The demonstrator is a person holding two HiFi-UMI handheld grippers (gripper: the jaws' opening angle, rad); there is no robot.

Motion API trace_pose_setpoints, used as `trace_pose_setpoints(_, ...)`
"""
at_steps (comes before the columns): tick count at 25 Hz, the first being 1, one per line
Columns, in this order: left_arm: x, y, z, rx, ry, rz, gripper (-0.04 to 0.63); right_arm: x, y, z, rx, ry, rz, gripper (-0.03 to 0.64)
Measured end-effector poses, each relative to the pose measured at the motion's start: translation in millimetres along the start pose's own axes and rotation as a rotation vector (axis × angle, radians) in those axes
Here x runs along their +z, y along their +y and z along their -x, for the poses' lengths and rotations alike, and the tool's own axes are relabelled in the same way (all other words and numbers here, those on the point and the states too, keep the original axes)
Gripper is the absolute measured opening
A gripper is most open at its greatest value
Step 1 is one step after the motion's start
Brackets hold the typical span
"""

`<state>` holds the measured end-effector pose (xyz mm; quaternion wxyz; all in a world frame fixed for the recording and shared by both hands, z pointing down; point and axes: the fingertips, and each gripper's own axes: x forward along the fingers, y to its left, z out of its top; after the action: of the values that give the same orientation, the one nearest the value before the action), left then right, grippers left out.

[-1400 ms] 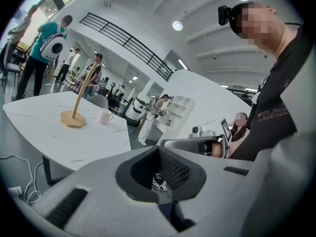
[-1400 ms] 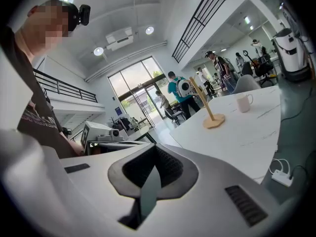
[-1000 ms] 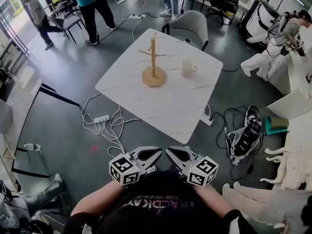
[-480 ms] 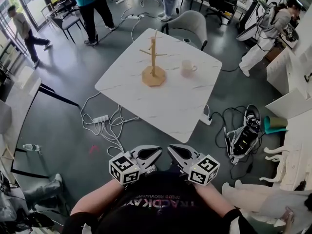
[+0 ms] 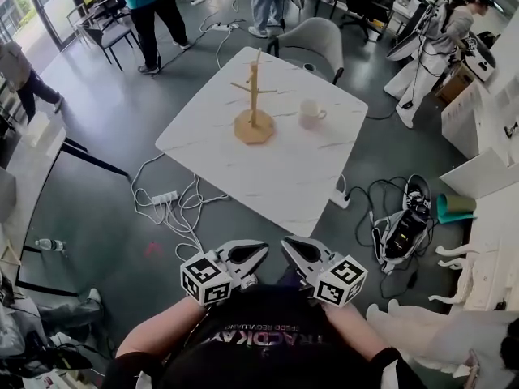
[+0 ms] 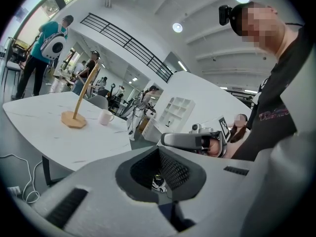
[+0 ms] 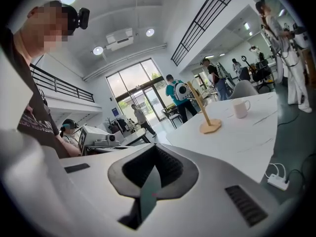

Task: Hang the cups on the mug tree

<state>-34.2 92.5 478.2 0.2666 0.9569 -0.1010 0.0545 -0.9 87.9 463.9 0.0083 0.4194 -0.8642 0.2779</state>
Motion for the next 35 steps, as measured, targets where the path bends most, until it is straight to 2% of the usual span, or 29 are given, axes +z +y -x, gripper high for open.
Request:
trace_pose_setpoints(19,34,27,-73,0.091,-0.038,0.031,-0.003,48,-81,10,0.057,0.03,0.01,0.009)
trace_pose_setpoints(35,59,52,-126,0.137,-0.055,0.01,-0.003,88,-158,12,0.033,0.04,0.097,0.009)
